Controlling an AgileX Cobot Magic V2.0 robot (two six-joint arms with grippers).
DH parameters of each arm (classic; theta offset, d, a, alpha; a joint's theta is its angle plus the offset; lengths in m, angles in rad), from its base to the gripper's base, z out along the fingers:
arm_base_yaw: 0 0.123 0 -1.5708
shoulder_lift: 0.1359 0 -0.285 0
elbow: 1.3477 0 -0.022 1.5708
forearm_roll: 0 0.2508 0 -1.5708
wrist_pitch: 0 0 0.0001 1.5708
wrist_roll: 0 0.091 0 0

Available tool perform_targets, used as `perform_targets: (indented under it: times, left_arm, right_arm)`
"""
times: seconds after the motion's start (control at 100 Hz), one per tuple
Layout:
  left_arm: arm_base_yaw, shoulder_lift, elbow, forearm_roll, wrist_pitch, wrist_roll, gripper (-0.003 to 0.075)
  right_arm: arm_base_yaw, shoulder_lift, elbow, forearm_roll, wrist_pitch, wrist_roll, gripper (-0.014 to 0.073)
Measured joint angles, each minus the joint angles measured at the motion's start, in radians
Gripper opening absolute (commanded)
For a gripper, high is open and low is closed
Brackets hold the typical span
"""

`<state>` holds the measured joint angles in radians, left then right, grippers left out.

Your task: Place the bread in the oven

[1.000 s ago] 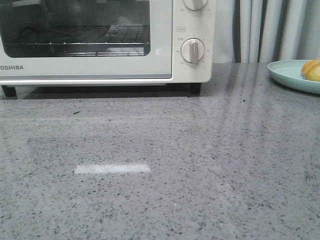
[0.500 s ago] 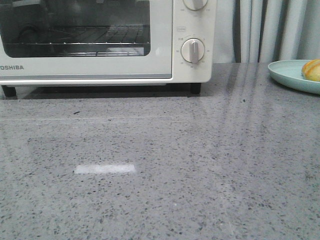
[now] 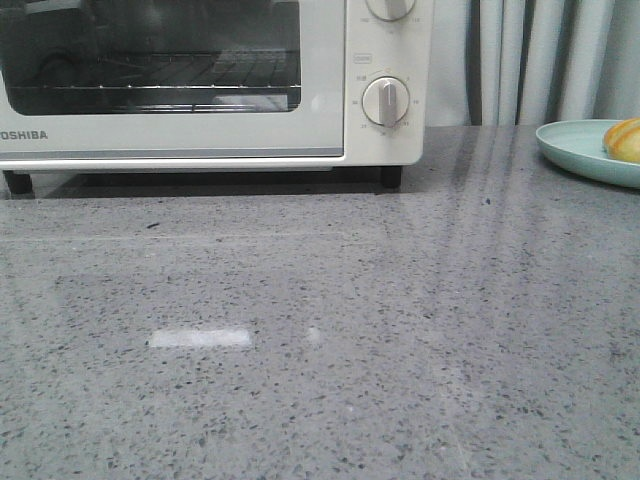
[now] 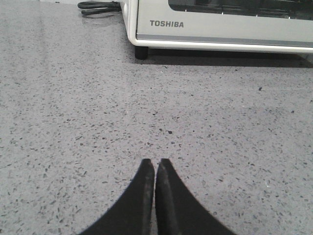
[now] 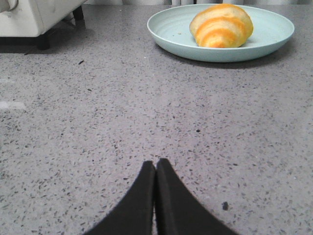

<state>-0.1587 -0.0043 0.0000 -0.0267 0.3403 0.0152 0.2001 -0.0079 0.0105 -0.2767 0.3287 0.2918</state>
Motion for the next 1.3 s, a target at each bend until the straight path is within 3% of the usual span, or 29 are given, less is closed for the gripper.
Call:
perform_targets:
  times: [0.17, 0.28, 0.46, 0.7, 0.82, 1.05, 1.3]
  left_arm:
    - [0.0, 0.0, 0.0, 0.006, -0.002, 0.0, -0.0021]
    - [0.0, 0.0, 0.0, -0.013, -0.027, 0.0, -0.0021]
    - [0.0, 0.0, 0.0, -0.234, -0.216, 0.0, -0.0021]
    - [0.0, 0.0, 0.0, -0.497, -0.422, 0.0, -0.0022]
    - [0.0, 0.0, -0.024, -0.522, -0.362, -0.002, -0.0022]
    - [0.0, 0.136, -0.296, -0.319, -0.12, 0.009, -0.0021]
    - [-0.072, 0.497, -0.597, -0.281, -0.078, 0.258, -0.0021]
  right_arm:
    - [0.0, 0.0, 0.0, -0.01, -0.004, 0.0, -0.0048]
    - [0.0, 0.0, 0.0, -0.021, -0.084, 0.0, -0.0048]
    - [0.0, 0.0, 0.0, -0.001, -0.303, 0.0, -0.0048]
    - [0.0, 0.0, 0.0, 0.175, -0.321, 0.0, -0.0048]
    - [0.0, 0.0, -0.005, 0.277, -0.344, 0.002, -0.0048]
    - [0.0, 0.029, -0.163, 0.284, -0.268, 0.002, -0.0048]
    - [0.0, 0.213, -0.318, 0.267, -0.236, 0.002, -0.0048]
